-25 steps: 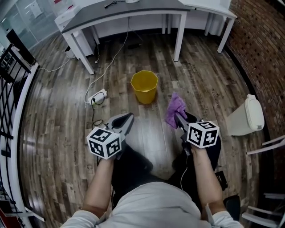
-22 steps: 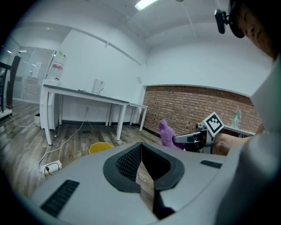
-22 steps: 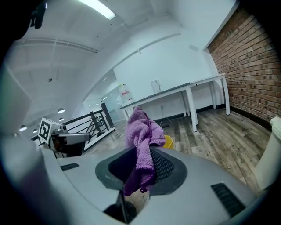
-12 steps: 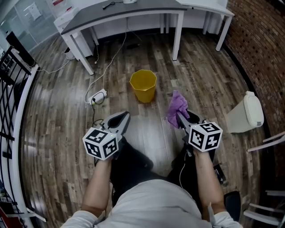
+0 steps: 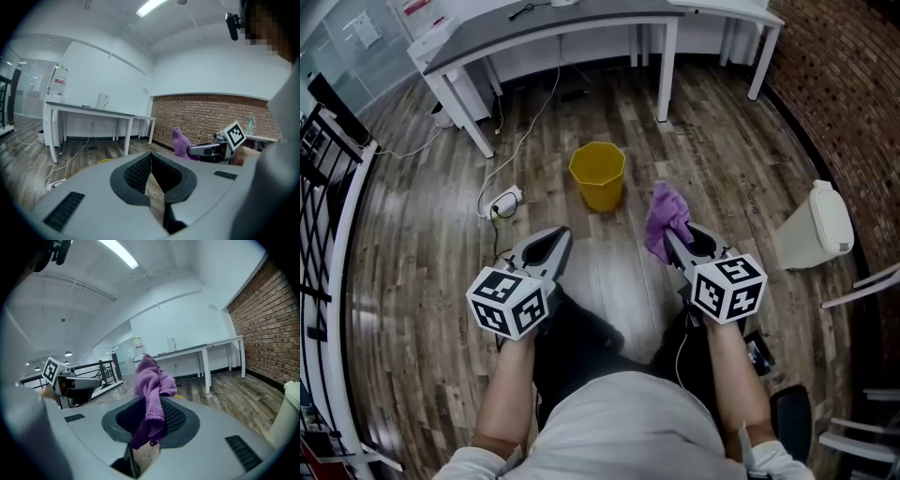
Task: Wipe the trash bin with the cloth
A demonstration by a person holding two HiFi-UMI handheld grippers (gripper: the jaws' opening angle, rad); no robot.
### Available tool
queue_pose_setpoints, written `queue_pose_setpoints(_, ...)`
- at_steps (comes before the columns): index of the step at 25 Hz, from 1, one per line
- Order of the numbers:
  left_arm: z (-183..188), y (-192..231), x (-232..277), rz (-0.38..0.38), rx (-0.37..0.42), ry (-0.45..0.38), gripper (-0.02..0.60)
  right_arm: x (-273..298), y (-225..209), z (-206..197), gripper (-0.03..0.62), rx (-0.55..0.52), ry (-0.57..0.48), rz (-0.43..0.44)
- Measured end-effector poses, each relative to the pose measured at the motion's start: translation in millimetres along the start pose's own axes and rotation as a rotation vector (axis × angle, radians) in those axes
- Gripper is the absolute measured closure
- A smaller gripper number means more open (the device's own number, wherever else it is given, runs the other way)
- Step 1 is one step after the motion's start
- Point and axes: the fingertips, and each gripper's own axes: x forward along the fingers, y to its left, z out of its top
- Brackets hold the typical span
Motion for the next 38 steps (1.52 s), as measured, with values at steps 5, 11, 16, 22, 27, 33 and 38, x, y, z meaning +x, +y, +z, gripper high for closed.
queue_pose_setpoints(5, 8, -5, -4, -0.001, 0.003, -0.022, 0.577, -6, 6, 4, 0.505, -0.001, -0.019, 0.007)
queue_pose_setpoints(11, 16, 3, -12, 0.034, -0.031, -0.058, 0.577, -7, 16, 9, 0.505, -0.019, -0.021, 0.036)
queue_pose_setpoints(16, -1, 6, -18, 0.041, -0.037, -0.029, 0.577, -6, 20, 7, 0.505, -0.024, -0.018, 0.041)
queue_pose_setpoints(22, -14, -1, -13, 0.022, -0.032, -0.006, 0.577, -5, 17, 7, 0.505, -0.04, -0.03, 0.011)
queue_pose_setpoints(27, -17, -5, -10, 0.013, -0.025, 0.001, 0.577, -4, 13, 2, 0.505, -0.061, -0.02, -0.008)
queue_pose_setpoints(33, -20, -10, -7, 0.002, -0.019, 0.013, 0.577, -6, 6, -3, 0.505, -0.06, -0.006, -0.014)
queue_pose_setpoints(38, -19, -11, -8, 0.003, -0.012, 0.016, 0.577, -6, 4, -3, 0.505, -0.068, 0.004, -0.026)
